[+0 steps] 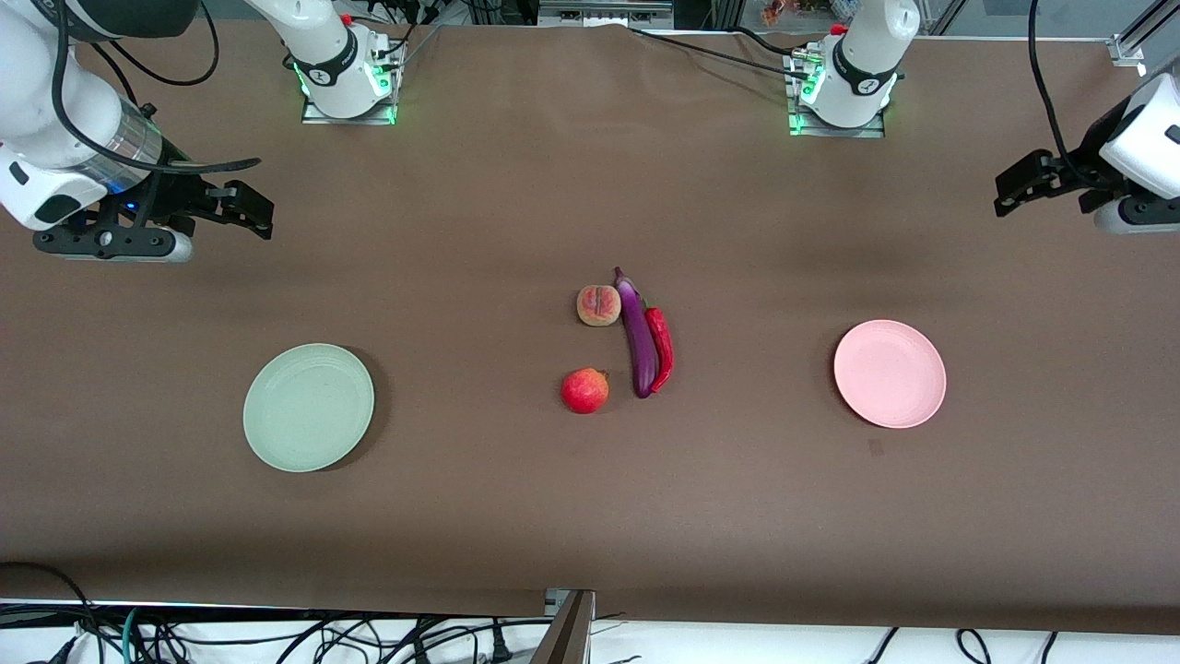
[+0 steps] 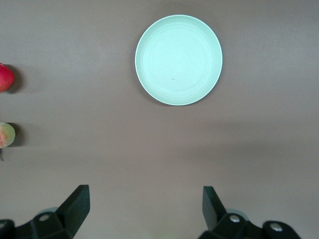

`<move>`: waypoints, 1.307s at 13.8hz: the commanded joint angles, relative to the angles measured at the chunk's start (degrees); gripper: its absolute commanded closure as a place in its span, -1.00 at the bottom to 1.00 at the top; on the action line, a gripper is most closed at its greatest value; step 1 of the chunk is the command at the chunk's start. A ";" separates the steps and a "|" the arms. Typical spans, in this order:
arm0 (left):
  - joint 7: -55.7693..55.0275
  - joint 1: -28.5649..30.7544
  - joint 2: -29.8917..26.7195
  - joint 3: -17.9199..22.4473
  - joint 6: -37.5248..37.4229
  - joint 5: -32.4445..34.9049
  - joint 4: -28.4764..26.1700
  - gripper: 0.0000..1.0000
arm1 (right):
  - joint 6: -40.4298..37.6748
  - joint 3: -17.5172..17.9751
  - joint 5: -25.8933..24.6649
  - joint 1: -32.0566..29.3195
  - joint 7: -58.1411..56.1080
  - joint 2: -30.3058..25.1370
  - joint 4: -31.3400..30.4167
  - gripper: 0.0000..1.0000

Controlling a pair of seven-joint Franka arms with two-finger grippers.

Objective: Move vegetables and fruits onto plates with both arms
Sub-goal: 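Reach the right gripper down to the red apple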

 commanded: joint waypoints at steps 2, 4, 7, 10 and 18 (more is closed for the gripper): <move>-0.03 3.86 -0.26 -4.28 -5.36 -0.90 4.09 -1.00 | -3.04 0.55 -0.57 -0.39 -0.35 -0.80 0.85 -0.99; -2.58 3.71 -0.01 -5.63 -4.93 -0.73 3.74 -1.00 | -3.31 0.63 -0.31 -0.13 -0.27 -0.02 2.69 -0.99; -3.11 1.51 0.87 -3.88 -1.42 -1.60 2.86 -1.00 | -2.52 0.72 -0.04 3.19 0.17 2.26 2.96 -0.99; -2.94 2.02 4.98 -2.46 0.35 -7.31 2.50 -1.00 | 1.42 0.72 -0.04 9.95 10.32 12.34 8.57 -1.00; -1.79 2.38 8.59 -2.90 0.79 -7.32 3.65 -1.00 | 26.89 0.46 -0.56 25.43 43.46 41.70 26.24 -1.00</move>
